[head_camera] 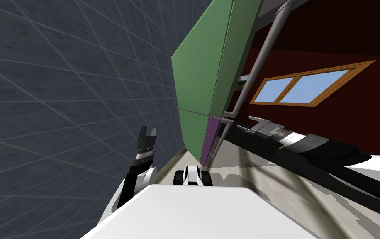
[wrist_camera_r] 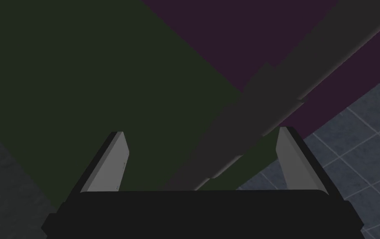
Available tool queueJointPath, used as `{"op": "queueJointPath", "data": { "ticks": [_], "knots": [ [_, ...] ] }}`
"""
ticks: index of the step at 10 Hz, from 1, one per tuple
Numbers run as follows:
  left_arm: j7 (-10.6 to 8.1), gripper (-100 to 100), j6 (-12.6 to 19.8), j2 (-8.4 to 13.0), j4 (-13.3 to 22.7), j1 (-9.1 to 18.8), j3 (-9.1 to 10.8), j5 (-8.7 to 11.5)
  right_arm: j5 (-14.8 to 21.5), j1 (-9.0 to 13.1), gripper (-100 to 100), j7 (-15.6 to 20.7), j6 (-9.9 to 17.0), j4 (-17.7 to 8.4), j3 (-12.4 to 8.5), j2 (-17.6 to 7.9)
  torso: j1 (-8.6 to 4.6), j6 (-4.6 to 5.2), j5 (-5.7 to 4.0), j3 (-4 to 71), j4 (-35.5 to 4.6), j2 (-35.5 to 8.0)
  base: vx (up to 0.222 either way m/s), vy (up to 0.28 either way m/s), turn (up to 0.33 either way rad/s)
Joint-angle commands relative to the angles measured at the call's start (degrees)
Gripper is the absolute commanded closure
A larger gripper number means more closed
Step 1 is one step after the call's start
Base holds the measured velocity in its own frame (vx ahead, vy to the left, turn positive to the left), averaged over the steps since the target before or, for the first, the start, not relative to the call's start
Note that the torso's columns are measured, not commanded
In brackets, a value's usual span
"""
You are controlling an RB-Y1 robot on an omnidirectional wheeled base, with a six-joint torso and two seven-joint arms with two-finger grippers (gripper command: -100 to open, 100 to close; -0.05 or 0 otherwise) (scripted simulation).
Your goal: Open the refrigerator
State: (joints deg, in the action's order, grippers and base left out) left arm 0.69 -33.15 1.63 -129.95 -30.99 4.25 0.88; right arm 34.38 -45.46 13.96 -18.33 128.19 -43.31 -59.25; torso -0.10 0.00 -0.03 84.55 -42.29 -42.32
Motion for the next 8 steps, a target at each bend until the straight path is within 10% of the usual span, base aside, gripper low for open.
{"op": "queueJointPath", "data": {
  "ticks": [1,8],
  "knots": [
    [0.00,0,0.0,0.0,0.0,0.0,0.00,0.0,2.6,-1.1,-100,0.9,0.9,-0.2,-2.7,-4.3,0.05,0.01,0.02,0.0,0.0,0.0,0.038,0.082,-0.071],
    [0.00,0,0.0,0.0,0.0,0.0,0.00,0.0,6.1,-3.1,-100,1.7,2.7,-2.1,-5.9,-10.2,0.43,-0.30,0.24,0.3,0.1,0.3,0.019,0.055,-0.017]
  ]
}}
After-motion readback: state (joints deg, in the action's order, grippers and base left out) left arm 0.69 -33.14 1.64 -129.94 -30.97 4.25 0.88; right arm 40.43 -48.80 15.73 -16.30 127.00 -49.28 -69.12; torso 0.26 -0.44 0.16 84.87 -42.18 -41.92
